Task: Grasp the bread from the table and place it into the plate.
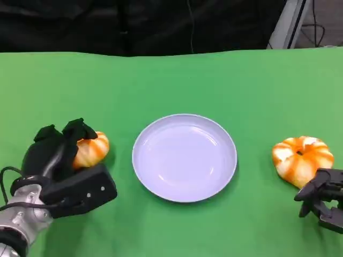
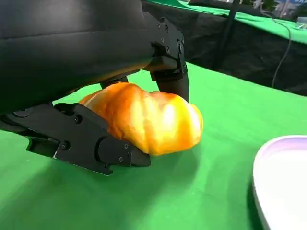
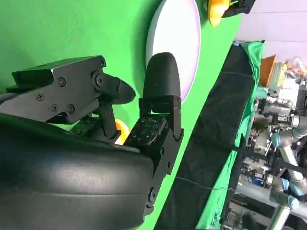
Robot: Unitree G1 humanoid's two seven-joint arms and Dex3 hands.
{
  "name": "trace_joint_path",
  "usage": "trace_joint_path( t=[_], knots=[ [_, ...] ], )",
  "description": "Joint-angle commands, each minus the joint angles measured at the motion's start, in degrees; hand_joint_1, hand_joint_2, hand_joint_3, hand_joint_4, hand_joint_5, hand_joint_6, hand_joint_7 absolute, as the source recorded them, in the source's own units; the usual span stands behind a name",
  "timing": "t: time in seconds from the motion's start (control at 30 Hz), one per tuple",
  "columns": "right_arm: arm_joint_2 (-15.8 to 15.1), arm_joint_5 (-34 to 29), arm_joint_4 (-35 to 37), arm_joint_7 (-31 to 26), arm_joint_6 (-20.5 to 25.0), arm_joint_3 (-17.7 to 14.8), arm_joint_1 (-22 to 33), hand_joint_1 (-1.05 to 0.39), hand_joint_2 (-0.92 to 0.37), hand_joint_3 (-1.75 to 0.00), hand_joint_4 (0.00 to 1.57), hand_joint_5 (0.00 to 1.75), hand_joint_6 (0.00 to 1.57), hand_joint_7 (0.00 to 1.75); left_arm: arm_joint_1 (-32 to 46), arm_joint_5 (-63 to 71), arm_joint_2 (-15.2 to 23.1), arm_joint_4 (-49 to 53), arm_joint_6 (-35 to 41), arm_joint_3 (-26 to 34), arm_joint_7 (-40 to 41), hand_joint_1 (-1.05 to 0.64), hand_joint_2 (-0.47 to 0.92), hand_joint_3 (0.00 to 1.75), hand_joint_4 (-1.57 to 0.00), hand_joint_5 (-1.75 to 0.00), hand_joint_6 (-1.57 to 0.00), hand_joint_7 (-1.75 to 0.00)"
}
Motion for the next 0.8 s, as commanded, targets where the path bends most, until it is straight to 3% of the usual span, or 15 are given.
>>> trace_joint_path(
  t=[0.03, 0.2, 0.37, 0.8],
  knots=[
    [-0.81, 0.8, -0.06, 0.41, -0.08, -0.28, 0.37, 0.09, -0.82, -0.67, 0.88, 1.38, 0.94, 0.96, 0.98, 0.32, 1.1, -0.82, -0.19, -0.3, 1.38, -0.07, 0.92, 0.33, -0.19, -1.75, -0.27, -1.48],
    [-0.82, 0.37, -0.08, -0.19, -0.16, -0.2, 0.44, 0.09, -0.82, -0.65, 0.89, 1.38, 0.95, 0.96, 1.09, 0.29, 1.23, -1.74, -0.31, -0.44, 1.38, -0.06, 0.92, 0.28, -0.19, -1.75, -0.27, -1.48],
    [-0.87, 0.48, -0.17, 0.05, 0.08, -0.16, 0.53, 0.09, -0.83, -0.65, 0.89, 1.38, 0.94, 0.96, 1.57, 1.39, 1.62, -4.63, -1.47, -1.26, 3.6, -0.08, 0.92, 0.39, -0.18, -1.75, -0.26, -1.48],
    [-0.79, 0.47, -0.17, 0.01, 0.14, -0.14, 0.5, 0.09, -0.82, -0.66, 0.88, 1.38, 0.94, 0.97, 5.43, 3.18, 2.95, -19.51, -1.9, -1.17, 4.14, -0.07, 0.92, 0.36, -0.21, -1.74, -0.27, -1.45]
  ],
)
